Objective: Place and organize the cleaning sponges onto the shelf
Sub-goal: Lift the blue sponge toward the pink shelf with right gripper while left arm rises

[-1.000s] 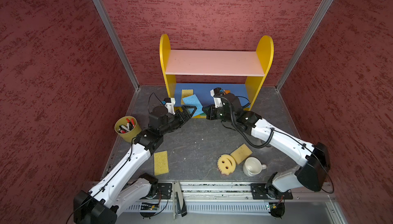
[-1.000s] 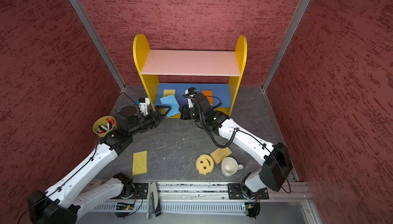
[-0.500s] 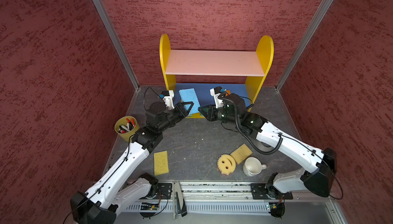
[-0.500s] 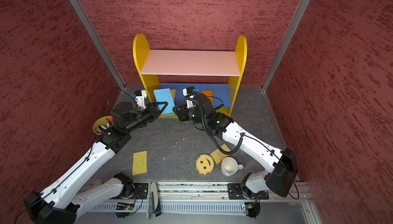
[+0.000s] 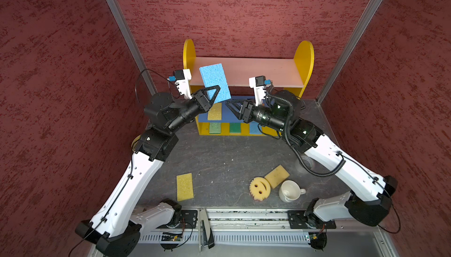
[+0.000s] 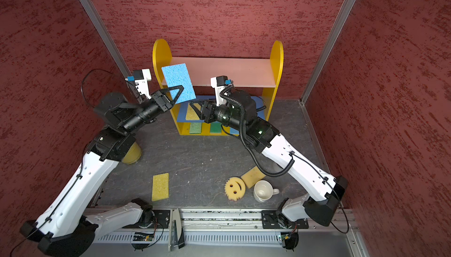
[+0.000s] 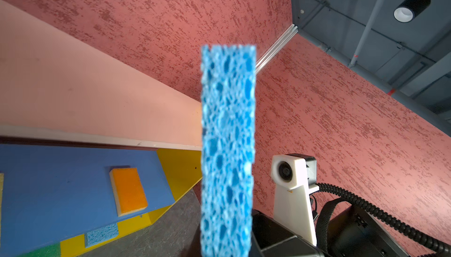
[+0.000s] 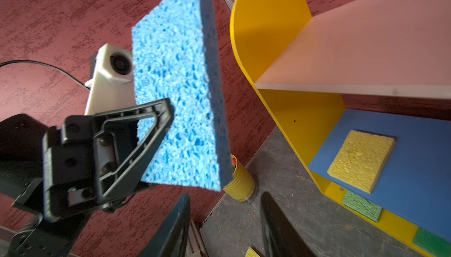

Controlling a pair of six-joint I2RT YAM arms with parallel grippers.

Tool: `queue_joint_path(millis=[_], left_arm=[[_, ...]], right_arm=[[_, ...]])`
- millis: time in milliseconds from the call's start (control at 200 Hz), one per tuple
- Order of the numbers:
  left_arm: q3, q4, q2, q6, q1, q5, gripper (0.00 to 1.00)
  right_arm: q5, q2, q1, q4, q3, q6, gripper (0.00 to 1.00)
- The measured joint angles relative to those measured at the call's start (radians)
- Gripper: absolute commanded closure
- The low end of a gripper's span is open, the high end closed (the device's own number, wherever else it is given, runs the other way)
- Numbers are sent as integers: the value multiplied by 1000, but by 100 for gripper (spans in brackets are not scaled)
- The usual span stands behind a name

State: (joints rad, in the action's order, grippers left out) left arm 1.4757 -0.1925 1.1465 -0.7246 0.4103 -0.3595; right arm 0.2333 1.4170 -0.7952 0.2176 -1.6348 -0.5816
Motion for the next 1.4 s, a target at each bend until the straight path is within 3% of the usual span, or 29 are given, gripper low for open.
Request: queue_joint_path(millis=[255,396,771,892,977,1012,1112,1157,1272,1403], left_arm=[[116,24,192,-46,-151,-223,89],[129,42,250,-102,-194,-307,91],[121,79,240,-177,-231,-395,91],[113,81,224,-187,-239,-406,91],[111,82,222,-188,-244,-406,91],[108,81,222,-188,-247,-406,86],[103,79,220,-184,-254,-406,45],[100,72,211,-175,-258,-400,32],[92,4,159,-132,-261,-336,24],[19,-79,1,-48,-245,-138,23]], right_arm=[[195,122,146,-39,-140,-57,50],[256,242,166,-12,-249,-80,51],[319,373,166,29,-384,-123,51],[332,373,164,13,-384,-139,67],[348,372,163,-8,-382,-162,92],[352,371,162,-13,-381,-172,98],[350,369,161,-18,-378,-188,100],[346,369,163,-17,-378,-196,100],[314,370,164,-2,-386,-204,100],[248,393,164,31,-442,-198,100]])
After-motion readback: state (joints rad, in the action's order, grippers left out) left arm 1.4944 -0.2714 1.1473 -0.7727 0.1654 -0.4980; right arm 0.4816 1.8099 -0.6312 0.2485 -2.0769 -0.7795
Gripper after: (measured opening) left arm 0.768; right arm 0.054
